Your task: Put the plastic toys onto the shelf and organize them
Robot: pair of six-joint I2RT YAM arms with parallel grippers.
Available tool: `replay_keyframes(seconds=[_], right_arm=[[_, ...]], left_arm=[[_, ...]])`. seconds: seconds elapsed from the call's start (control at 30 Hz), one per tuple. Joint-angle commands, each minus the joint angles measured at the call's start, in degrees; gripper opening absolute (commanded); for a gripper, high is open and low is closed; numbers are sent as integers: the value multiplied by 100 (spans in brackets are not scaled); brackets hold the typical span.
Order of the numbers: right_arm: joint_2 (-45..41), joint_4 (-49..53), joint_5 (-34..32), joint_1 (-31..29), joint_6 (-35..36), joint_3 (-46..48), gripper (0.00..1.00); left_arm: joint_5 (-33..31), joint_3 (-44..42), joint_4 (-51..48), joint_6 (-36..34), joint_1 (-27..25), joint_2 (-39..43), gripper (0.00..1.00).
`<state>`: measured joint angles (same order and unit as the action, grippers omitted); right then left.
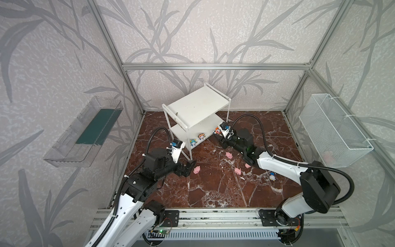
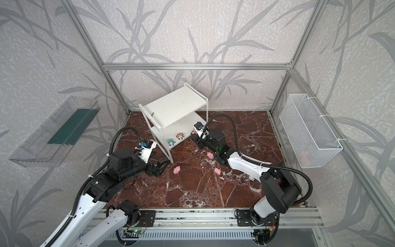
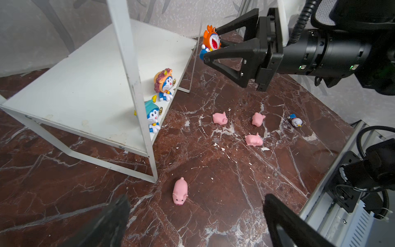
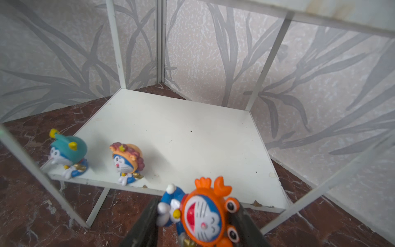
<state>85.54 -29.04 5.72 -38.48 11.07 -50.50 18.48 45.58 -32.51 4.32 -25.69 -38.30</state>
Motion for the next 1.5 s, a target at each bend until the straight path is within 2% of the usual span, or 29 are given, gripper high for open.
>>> replay_keyframes(seconds=[0.0, 0.17, 0.4, 0.57, 0.63, 0.77, 1.1, 1.23, 1.37, 1.47], right_arm=[[-568, 256, 708, 9, 614, 198, 47], [-1333, 696, 1172, -233, 1202, 618, 46], [-1715, 1291, 949, -1271, 1911, 685, 47], [-1819, 1596, 825, -1765, 2070, 682, 47], [-1855, 1673, 650, -1942, 2156, 664, 47], [-1918, 1673, 294, -2252, 2206, 631, 47], [-1814, 1795, -54, -2421, 2314, 331, 47], [-1771, 1700, -215, -2419, 2283, 247, 47], [-1777, 1744, -199, -2419, 2312, 163, 47], [-1795, 1752, -124, -2427, 2320, 141, 48]], left_arm=[[444, 84, 42, 42, 29, -68, 99], [871, 122, 73, 89, 29, -236, 99], [1399, 125, 153, 140, 30, -258, 99], [1545, 53, 219, 157, 20, -142, 99], [1697, 56, 228, 152, 20, -175, 96], [2091, 71, 252, 170, 16, -274, 83], [2667, 8, 392, 262, -119, -324, 79], [2700, 14, 360, 236, -214, -419, 74], [2600, 33, 301, 185, -273, -482, 74], [2566, 57, 266, 149, -289, -535, 65]])
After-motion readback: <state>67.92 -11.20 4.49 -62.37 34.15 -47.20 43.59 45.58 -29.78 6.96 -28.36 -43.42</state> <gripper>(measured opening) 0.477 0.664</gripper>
